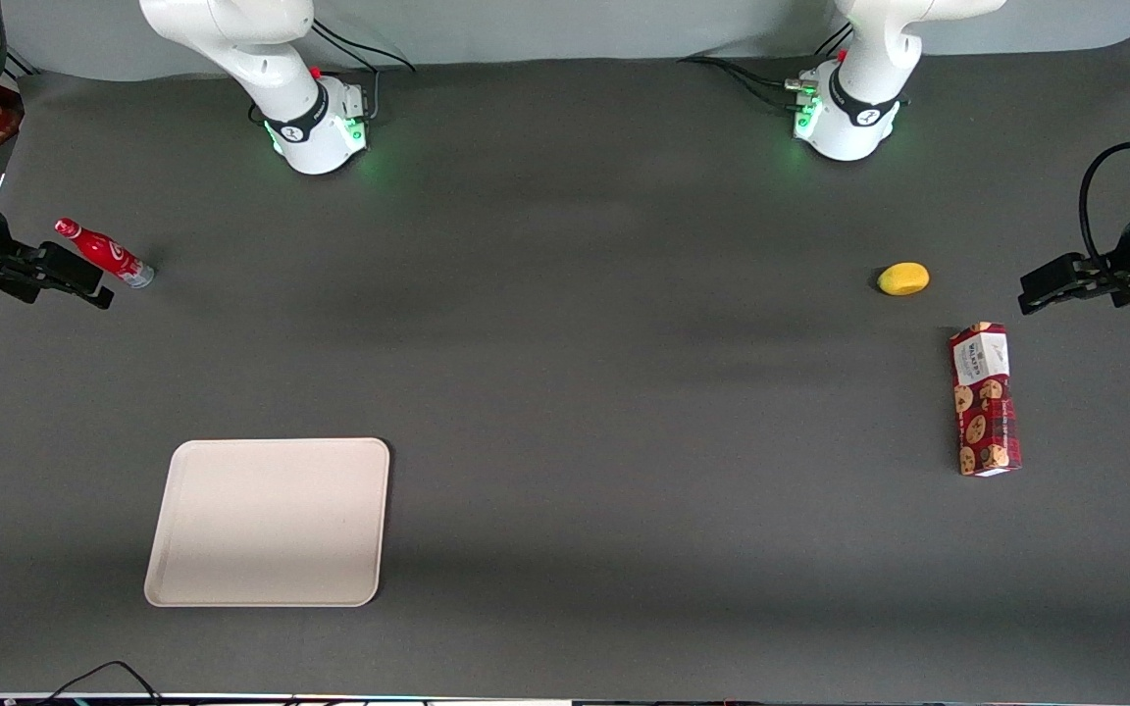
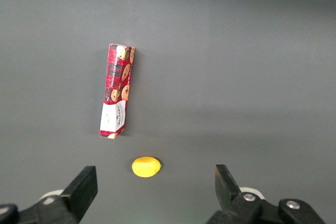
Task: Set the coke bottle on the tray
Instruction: 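Lower the open right gripper over the cap end of the red Coca-Cola bottle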
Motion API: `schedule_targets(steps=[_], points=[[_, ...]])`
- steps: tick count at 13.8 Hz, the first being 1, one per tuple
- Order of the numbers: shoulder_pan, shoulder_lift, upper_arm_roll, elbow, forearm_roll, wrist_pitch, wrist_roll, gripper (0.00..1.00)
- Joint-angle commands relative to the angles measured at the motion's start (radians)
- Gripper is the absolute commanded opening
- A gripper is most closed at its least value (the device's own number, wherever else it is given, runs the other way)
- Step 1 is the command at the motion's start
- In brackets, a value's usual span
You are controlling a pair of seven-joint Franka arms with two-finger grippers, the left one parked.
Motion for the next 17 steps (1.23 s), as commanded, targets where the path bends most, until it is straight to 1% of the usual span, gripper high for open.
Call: schedule_targets(steps=[1,4,6,7,9,10,11,13,15,16,17], points=[[0.003,-0.013,0.002,-0.018,-0.006,0.011,-0.002,1.0],[0.001,-0.01,0.002,-0.021,-0.008,0.01,0.0,1.0],[-0.009,-0.01,-0.009,-0.041,-0.011,-0.031,0.003,1.0],[-0.017,-0.011,-0.018,-0.056,-0.026,-0.062,-0.005,1.0],[-0.025,-0.014,-0.035,-0.116,-0.128,-0.067,-0.009,1.0],[-0.04,-0.013,-0.038,-0.136,-0.146,-0.064,-0.015,1.0],[-0.058,-0.013,-0.053,-0.154,-0.147,-0.058,-0.043,1.0],[-0.06,-0.016,-0.128,-0.182,-0.147,-0.049,-0.148,1.0],[-0.06,-0.059,-0.197,-0.286,-0.155,0.034,-0.216,1.0],[-0.06,-0.095,-0.226,-0.359,-0.191,0.098,-0.25,1.0],[-0.06,-0.125,-0.252,-0.425,-0.21,0.161,-0.256,1.0]])
